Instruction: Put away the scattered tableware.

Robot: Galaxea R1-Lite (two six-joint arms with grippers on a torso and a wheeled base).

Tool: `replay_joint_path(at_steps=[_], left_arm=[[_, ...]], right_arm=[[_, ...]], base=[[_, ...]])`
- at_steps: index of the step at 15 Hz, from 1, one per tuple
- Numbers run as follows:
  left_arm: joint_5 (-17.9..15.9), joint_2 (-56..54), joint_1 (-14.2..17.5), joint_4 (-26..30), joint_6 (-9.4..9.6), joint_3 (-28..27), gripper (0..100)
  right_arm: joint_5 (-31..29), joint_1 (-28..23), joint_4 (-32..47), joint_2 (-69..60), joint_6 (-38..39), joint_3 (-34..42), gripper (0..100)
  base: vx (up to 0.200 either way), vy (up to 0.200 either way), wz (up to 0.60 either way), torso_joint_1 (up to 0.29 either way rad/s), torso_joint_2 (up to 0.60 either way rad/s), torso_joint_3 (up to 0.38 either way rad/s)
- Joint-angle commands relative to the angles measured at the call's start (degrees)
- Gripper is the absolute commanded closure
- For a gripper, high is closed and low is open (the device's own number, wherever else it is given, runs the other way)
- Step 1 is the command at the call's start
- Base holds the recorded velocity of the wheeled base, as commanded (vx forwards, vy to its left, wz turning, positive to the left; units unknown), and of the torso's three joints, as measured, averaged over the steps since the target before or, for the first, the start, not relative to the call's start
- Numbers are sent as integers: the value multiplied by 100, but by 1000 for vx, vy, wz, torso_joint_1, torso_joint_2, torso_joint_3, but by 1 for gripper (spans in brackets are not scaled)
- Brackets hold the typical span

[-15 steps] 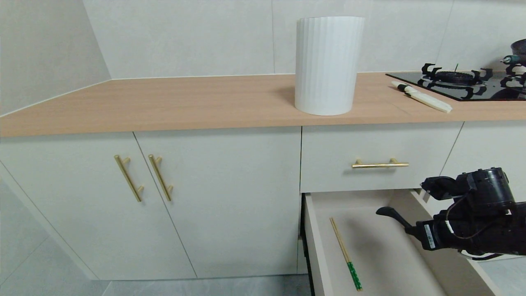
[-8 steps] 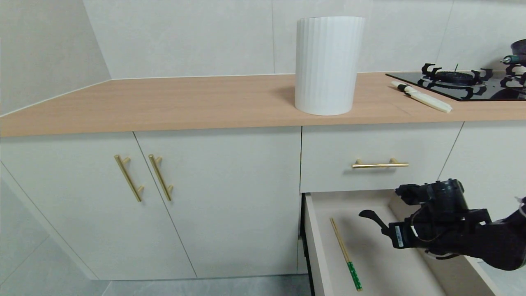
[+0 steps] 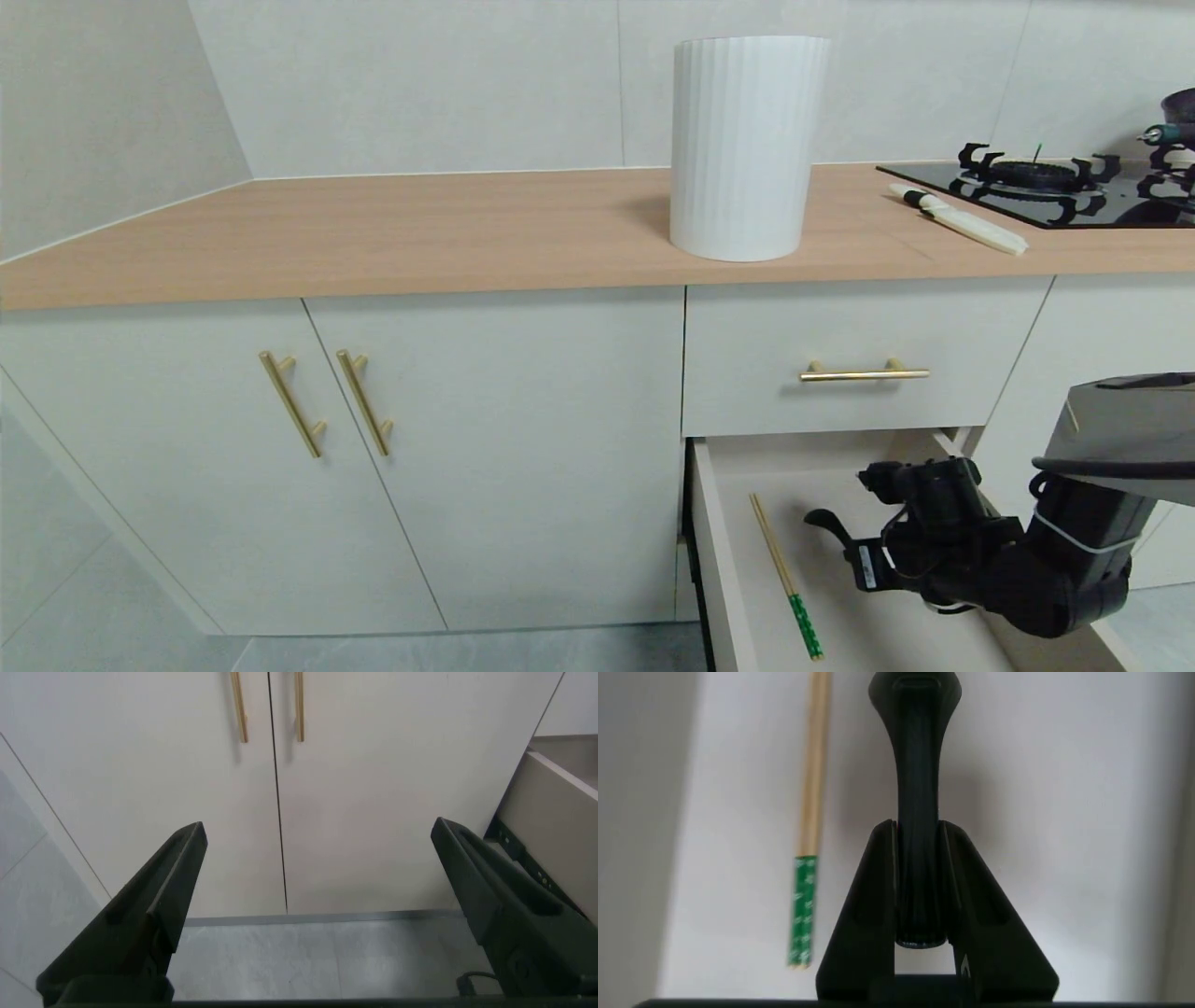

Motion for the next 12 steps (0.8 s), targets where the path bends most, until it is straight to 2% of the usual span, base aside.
replay_joint_path(at_steps=[1, 12], left_arm=[[1, 2, 0, -1, 8, 0, 0], [1, 2, 0, -1, 8, 0, 0]], right_arm=[[-43, 4, -5, 367, -13, -92, 100], [-87, -4, -14, 446, -13, -189, 100]], base=[[0, 0, 0, 0, 0, 0], [0, 0, 0, 0, 0, 0]])
